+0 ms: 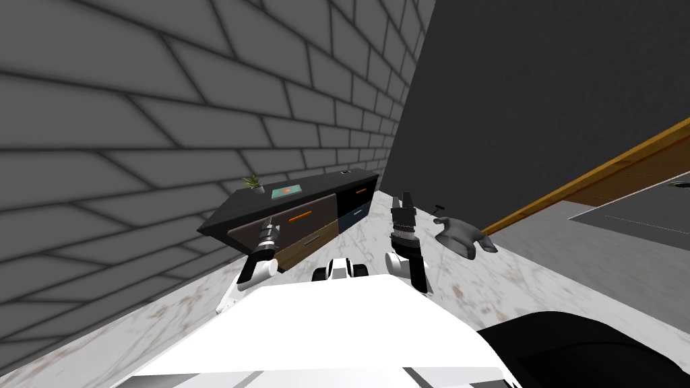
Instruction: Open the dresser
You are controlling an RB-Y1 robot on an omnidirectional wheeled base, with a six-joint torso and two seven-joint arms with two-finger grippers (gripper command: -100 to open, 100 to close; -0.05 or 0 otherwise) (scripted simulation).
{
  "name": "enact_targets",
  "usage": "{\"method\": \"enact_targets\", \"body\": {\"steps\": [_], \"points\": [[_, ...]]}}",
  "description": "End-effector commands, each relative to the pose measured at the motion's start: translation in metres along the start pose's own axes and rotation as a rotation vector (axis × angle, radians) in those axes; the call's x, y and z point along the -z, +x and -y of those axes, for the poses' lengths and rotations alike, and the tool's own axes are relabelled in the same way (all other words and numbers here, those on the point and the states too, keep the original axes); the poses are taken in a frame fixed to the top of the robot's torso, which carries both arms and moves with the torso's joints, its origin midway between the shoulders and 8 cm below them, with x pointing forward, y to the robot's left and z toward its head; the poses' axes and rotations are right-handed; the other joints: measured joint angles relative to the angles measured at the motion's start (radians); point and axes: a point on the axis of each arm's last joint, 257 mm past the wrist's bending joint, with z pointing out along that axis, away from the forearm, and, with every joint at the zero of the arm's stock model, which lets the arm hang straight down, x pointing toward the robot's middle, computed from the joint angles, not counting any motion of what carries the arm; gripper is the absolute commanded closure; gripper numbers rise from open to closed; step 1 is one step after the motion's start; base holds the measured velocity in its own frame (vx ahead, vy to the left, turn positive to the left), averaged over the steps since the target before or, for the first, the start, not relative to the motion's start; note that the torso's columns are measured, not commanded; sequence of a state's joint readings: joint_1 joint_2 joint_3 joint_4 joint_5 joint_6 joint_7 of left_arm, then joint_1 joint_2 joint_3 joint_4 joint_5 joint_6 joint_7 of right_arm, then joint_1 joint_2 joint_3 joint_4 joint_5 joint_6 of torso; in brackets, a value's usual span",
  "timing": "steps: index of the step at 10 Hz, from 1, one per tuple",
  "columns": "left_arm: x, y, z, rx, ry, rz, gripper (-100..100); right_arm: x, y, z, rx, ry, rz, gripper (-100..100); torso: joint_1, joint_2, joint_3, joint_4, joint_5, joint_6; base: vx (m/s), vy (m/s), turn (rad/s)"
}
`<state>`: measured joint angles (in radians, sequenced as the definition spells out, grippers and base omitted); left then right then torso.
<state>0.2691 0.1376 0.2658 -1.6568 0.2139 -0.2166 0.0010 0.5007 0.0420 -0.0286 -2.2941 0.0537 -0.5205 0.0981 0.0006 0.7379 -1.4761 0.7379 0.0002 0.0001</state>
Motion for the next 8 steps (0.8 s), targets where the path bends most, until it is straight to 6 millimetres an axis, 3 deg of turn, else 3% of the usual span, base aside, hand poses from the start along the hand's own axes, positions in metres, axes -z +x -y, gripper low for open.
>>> {"method": "enact_targets", "body": {"steps": [1,2,6,8], "points": [[0.000,-0.014,-0.024,0.048,-0.059,0.042,-100,0.000,0.000,0.000,0.000,0.000,0.000,0,0.000,0.000,0.000,0.000,0.000,0.000,0.129,-0.127,0.074],[0.000,-0.014,-0.024,0.048,-0.059,0.042,-100,0.000,0.000,0.000,0.000,0.000,0.000,0,-0.001,0.000,0.000,0.000,0.000,0.000,0.073,-0.090,0.033],[0.012,-0.014,-0.068,0.169,-0.150,0.112,-100,0.000,0.000,0.000,0.000,0.000,0.000,0,-0.004,-0.002,-0.001,0.000,-0.001,0.000,0.086,-0.111,0.080],[0.013,-0.013,-0.069,0.176,-0.154,0.115,-100,0.000,0.000,0.000,0.000,0.000,0.000,0,0.003,0.000,0.000,0.000,0.001,0.000,0.057,-0.046,0.019]]}}
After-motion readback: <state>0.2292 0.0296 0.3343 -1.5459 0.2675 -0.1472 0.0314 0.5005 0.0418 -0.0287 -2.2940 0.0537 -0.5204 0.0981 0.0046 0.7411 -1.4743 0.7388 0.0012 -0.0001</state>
